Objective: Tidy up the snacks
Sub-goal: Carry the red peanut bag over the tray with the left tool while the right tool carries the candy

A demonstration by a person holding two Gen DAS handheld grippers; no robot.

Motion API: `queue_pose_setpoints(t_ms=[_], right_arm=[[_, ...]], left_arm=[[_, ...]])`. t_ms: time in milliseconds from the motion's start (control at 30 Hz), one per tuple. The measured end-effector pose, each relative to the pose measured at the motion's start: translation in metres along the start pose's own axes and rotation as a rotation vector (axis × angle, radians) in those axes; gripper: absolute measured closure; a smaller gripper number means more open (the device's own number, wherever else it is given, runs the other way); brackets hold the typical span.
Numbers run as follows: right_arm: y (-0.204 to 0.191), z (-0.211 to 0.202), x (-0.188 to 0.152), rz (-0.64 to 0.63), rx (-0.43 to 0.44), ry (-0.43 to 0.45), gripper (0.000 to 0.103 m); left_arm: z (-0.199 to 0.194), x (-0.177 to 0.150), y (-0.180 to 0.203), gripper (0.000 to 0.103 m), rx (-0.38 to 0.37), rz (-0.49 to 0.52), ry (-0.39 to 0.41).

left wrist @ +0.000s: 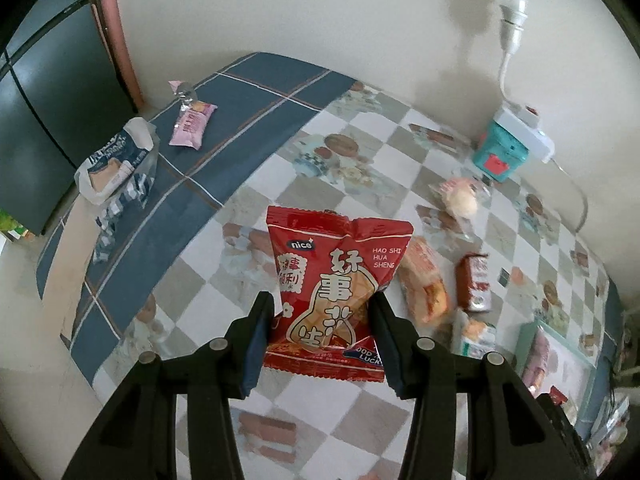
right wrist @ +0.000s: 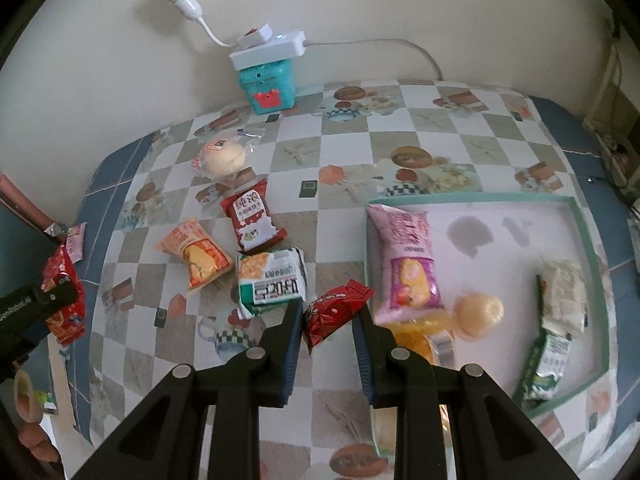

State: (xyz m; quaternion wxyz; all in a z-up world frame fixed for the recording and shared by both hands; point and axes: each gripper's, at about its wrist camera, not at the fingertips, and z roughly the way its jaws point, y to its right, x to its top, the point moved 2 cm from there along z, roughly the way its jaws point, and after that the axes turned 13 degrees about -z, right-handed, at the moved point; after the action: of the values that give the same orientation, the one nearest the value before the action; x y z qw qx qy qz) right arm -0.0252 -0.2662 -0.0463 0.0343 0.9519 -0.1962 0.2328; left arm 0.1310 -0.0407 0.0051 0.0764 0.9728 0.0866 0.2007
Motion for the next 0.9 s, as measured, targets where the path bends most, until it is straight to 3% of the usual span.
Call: queue_pose_setpoints(t_ms=[433, 900], right_arm=[[0.031, -0.038, -0.025, 0.056, -0.019, 0.054, 0.076], [0.150, -0.043, -0.051, 0.327, -0.100, 0.021, 0.076]], left_arm=[[-0.035, -0.047, 0.050, 0.052, -0.088, 0.130, 0.019], [-0.045, -0.139, 0.143, 0.052, -0.233, 0.380, -0.098]])
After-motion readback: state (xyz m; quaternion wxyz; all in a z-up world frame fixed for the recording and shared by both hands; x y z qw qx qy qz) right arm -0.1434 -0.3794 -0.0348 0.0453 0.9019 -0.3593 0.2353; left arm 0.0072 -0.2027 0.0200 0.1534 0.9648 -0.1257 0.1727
